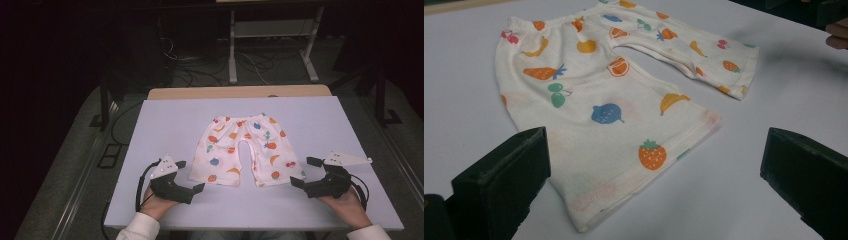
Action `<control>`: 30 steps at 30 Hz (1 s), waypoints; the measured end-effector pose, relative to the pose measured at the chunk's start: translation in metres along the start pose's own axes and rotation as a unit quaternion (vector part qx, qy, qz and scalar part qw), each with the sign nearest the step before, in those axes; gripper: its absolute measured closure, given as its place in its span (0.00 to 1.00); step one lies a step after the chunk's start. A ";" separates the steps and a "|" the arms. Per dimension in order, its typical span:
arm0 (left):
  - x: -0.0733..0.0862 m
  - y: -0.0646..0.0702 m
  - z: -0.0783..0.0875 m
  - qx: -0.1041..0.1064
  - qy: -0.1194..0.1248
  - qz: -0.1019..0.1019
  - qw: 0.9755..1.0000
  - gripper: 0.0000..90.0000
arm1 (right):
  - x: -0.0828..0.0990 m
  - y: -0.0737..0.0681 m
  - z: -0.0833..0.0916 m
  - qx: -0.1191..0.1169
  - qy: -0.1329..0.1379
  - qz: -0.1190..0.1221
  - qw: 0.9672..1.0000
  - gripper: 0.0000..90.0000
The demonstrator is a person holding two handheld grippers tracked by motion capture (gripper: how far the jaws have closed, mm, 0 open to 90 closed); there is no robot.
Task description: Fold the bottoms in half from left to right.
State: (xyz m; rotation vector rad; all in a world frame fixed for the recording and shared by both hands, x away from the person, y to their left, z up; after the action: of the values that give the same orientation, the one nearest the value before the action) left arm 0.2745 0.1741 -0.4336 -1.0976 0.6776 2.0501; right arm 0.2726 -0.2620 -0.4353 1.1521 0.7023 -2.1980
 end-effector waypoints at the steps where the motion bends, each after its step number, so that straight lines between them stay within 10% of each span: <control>1: 0.000 0.000 0.000 0.001 0.001 0.000 1.000 0.00 | 0.000 0.000 0.000 0.001 0.001 0.000 1.000 0.00; 30: 0.000 0.001 0.000 0.002 0.001 0.001 1.000 0.00 | -0.006 -0.002 0.001 0.009 0.001 0.006 1.000 0.00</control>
State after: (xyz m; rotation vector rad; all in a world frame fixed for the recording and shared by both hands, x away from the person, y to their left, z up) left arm 0.2736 0.1729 -0.4337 -1.0974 0.6830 2.0481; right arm 0.2734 -0.2597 -0.4291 1.1659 0.6761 -2.1986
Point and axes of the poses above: each handheld gripper's, and its own axes: z roughly backward along the jaws, x roughly out of its underside, y roughly to its right, the point moved 2 cm from there along -z, roughly forward along the jaws, and after that the axes turned 2 degrees about -y, right-handed, at the moved point
